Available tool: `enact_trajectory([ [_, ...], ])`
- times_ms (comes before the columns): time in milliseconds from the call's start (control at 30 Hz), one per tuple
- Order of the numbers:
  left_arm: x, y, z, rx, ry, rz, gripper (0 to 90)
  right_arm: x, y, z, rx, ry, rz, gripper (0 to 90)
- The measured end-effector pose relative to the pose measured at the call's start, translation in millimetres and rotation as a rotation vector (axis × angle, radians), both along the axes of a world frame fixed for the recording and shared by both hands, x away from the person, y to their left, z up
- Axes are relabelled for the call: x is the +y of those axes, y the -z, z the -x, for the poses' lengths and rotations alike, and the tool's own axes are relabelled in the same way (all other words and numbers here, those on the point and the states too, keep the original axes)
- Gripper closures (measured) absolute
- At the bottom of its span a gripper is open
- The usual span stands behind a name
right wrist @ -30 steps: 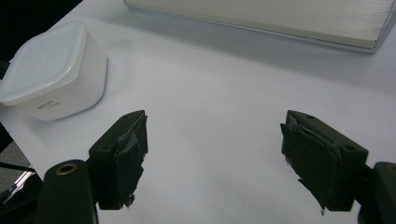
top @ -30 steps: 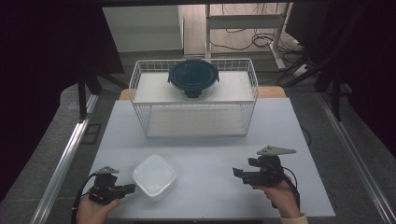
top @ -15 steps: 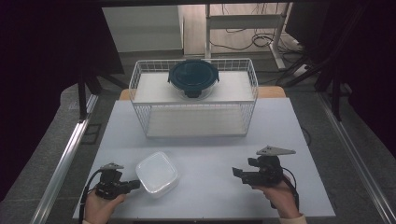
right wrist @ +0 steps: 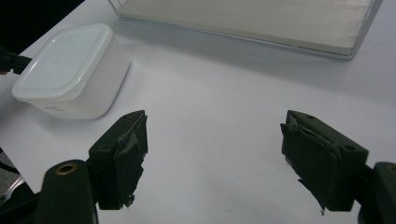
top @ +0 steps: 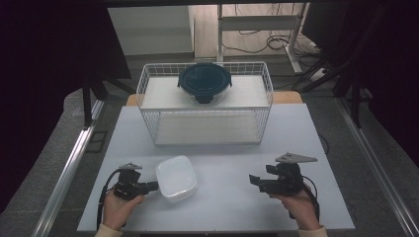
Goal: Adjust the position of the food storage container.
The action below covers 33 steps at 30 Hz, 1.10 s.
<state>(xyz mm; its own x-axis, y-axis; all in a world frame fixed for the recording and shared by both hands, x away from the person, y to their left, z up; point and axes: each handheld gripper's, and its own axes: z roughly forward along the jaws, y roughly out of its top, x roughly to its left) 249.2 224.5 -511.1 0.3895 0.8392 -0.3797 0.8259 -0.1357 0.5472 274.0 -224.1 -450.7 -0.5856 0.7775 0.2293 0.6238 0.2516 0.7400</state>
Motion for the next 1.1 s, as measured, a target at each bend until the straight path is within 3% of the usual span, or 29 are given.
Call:
enact_trajectory([
  [367, -15.9, 1.9, -14.9, -0.019, 0.026, -0.009, 90.0, 1.4, -1.3, 0.0, -0.009, 0.001, 0.011, 22.2],
  [933, -57.9, -1.1, -40.2, -0.049, 0.109, -0.028, 90.0, 16.9, 6.4, 1.0, -0.004, -0.025, 0.067, 22.3],
  [1100, -64.7, -2.2, -44.2, -0.052, 0.124, -0.033, 90.0, 16.0, 5.3, 1.7, -0.006, -0.023, 0.060, 22.3],
])
